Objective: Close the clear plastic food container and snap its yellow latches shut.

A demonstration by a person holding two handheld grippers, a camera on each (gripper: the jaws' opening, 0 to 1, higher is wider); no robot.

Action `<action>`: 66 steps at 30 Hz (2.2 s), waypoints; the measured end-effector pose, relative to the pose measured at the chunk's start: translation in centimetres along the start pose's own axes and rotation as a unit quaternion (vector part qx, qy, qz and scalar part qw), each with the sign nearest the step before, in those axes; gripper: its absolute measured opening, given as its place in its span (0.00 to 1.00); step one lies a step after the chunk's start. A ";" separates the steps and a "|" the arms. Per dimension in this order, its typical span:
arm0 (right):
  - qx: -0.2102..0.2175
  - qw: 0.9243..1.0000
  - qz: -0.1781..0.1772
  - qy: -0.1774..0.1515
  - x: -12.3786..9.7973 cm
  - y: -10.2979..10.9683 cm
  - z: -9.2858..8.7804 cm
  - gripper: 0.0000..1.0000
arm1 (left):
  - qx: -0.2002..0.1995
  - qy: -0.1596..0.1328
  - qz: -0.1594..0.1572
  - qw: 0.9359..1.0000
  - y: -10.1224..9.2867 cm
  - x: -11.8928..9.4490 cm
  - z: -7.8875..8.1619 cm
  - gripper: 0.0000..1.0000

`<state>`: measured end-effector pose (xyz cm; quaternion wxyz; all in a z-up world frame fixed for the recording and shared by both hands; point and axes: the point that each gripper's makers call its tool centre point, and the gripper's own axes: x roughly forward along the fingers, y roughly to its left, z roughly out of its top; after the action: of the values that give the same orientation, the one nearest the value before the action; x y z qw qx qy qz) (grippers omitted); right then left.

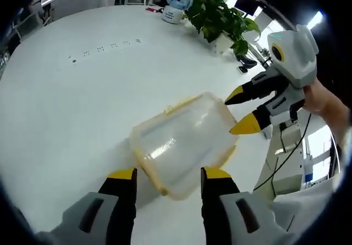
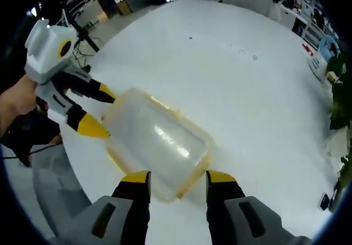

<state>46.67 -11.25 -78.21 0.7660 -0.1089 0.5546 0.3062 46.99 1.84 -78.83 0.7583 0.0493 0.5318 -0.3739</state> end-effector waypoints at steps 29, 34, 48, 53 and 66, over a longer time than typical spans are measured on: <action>-0.203 0.979 0.006 0.022 -0.3 2.2 1.4 0.39 | 0.187 0.019 0.023 0.982 -1.0 -1.7 1.8 0.46; -0.214 0.976 0.009 0.025 -0.2 2.3 1.5 0.37 | 0.207 0.016 0.019 0.978 -1.6 -1.7 2.3 0.45; -0.285 0.958 0.021 0.020 0.1 3.0 1.8 0.30 | 0.305 0.013 0.006 0.952 -3.0 -1.0 2.8 0.36; -0.301 0.953 0.025 0.025 0.4 3.3 1.7 0.29 | 0.326 0.014 0.000 0.945 -3.5 -0.6 2.8 0.36; -0.334 0.942 0.042 0.007 0.9 4.5 2.7 0.26 | 0.346 0.004 -0.011 0.938 -4.0 0.1 3.1 0.30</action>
<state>46.33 -6.00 -77.29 0.6686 -0.3372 0.4297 0.5046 46.93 -2.55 -76.24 0.6883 0.3044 0.3727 -0.5429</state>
